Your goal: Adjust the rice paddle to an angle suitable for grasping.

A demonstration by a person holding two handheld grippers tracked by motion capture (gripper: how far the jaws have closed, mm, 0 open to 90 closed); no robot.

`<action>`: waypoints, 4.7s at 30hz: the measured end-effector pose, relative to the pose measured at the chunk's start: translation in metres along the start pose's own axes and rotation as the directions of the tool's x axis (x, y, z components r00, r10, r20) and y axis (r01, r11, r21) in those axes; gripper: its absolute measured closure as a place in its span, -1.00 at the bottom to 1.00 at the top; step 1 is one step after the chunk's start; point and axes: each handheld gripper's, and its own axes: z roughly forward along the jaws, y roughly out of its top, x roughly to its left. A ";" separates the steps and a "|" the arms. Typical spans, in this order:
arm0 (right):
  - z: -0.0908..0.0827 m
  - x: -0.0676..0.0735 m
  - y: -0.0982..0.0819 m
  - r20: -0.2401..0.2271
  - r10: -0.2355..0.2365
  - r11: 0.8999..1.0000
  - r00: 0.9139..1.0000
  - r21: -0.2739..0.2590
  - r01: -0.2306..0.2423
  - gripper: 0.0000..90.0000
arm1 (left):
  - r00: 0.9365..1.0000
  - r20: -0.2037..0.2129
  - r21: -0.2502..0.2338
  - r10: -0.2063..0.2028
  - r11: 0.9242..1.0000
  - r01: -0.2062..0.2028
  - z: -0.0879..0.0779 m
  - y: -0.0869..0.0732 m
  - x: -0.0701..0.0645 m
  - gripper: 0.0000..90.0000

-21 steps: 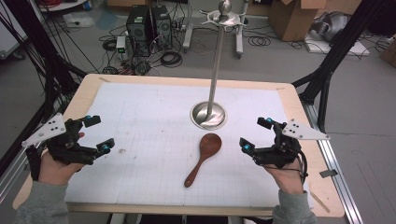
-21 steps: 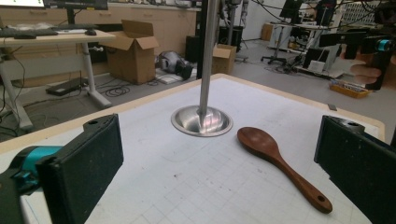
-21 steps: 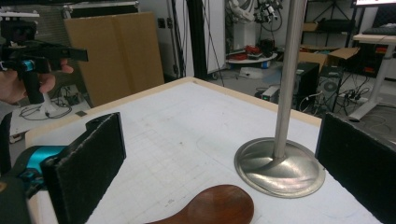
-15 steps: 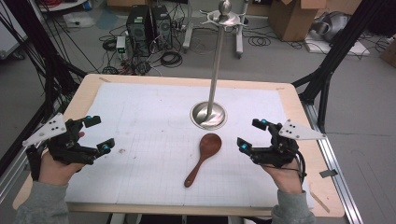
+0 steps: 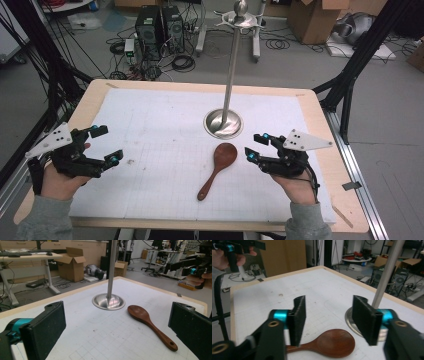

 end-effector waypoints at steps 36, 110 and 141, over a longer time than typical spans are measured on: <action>0.067 0.006 -0.015 -0.015 -0.076 0.989 0.997 0.125 0.077 0.98 | 1.000 -0.010 0.042 -0.020 0.999 0.020 -0.014 -0.011 -0.001 -0.96; 0.167 0.006 -0.056 -0.068 -0.097 0.924 0.993 0.364 0.115 0.99 | 0.997 -0.081 0.051 -0.006 0.999 0.010 -0.032 -0.018 -0.008 -0.94; 0.185 0.007 -0.063 -0.027 -0.147 0.877 0.989 0.458 0.142 0.99 | 0.996 -0.086 0.048 -0.028 0.998 0.032 -0.042 -0.020 -0.009 -0.94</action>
